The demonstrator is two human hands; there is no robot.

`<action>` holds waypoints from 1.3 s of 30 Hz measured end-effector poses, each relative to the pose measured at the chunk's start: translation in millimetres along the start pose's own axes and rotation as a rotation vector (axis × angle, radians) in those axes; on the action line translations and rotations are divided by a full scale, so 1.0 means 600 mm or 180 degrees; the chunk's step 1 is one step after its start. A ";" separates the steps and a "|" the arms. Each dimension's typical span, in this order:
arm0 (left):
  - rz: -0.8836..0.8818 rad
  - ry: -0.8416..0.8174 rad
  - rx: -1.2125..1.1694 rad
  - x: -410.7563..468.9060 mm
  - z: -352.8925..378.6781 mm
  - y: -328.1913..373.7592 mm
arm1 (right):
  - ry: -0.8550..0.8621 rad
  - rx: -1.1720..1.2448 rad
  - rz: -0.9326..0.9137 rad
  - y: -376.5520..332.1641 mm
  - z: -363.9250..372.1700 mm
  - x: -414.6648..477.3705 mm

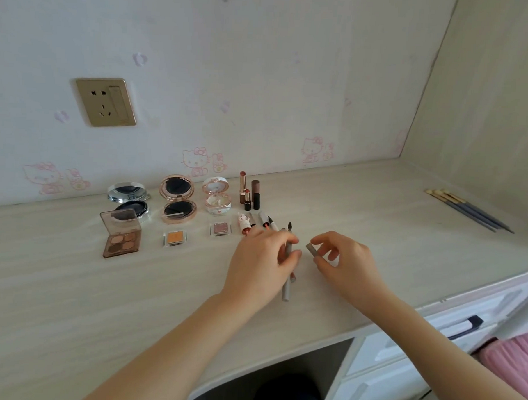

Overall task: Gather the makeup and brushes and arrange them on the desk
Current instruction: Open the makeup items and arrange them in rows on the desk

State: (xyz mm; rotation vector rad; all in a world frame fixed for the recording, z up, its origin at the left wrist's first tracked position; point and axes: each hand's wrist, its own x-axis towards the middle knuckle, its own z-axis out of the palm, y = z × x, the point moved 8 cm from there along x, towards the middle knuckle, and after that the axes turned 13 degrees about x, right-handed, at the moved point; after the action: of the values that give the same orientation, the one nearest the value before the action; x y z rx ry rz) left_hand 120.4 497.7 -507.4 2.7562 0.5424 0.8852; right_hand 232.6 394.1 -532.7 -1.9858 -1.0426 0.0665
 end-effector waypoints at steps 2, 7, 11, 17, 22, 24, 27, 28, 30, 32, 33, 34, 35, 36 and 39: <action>0.0025 -0.0070 0.0099 0.016 0.016 0.012 | 0.0046 0.0087 0.0093 0.016 -0.009 0.009; 0.0016 -0.0322 0.0512 0.056 0.054 0.026 | 0.0125 0.0039 0.0183 0.046 -0.027 0.038; 0.0229 -0.0522 0.0960 0.069 0.078 0.039 | 0.0078 -0.0131 0.0133 0.058 -0.020 0.050; 0.0522 -0.0500 0.1183 0.065 0.094 0.051 | 0.0241 -0.0372 -0.0123 0.060 -0.013 0.047; 0.0743 -0.0542 0.0908 0.046 0.092 0.071 | 0.0112 -0.0212 -0.0095 0.063 -0.013 0.050; 0.0808 -0.0687 0.0794 0.038 0.092 0.076 | 0.0057 -0.0154 -0.0108 0.063 -0.015 0.052; 0.0857 -0.0812 0.0846 0.032 0.090 0.078 | 0.0002 -0.0249 -0.0170 0.063 -0.017 0.054; 0.0868 -0.0838 0.0876 0.030 0.090 0.079 | -0.0015 -0.0284 -0.0177 0.065 -0.017 0.054; 0.0890 -0.0885 0.0932 0.026 0.091 0.080 | -0.0008 -0.0382 -0.0165 0.068 -0.019 0.054; 0.0917 -0.0882 0.0997 0.026 0.093 0.081 | 0.0014 -0.0474 -0.0180 0.068 -0.023 0.053; 0.0930 -0.0852 0.1037 0.027 0.093 0.082 | 0.0001 -0.0497 -0.0216 0.066 -0.023 0.051; 0.0939 -0.0816 0.1068 0.029 0.092 0.083 | -0.0028 -0.0507 -0.0267 0.063 -0.023 0.050; 0.0935 -0.0795 0.1074 0.032 0.093 0.083 | -0.0061 -0.0517 -0.0321 0.061 -0.022 0.049; 0.0921 -0.0792 0.1055 0.034 0.093 0.083 | -0.0087 -0.0538 -0.0362 0.059 -0.021 0.048; 0.0854 -0.0852 0.1029 0.039 0.093 0.079 | -0.0189 -0.0602 -0.0433 0.057 -0.016 0.048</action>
State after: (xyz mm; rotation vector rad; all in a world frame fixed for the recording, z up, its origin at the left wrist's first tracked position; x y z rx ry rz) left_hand 184.4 459.7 -526.1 3.2300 0.2920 0.4938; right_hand 277.4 398.0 -542.0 -2.0859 -1.2593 -0.0489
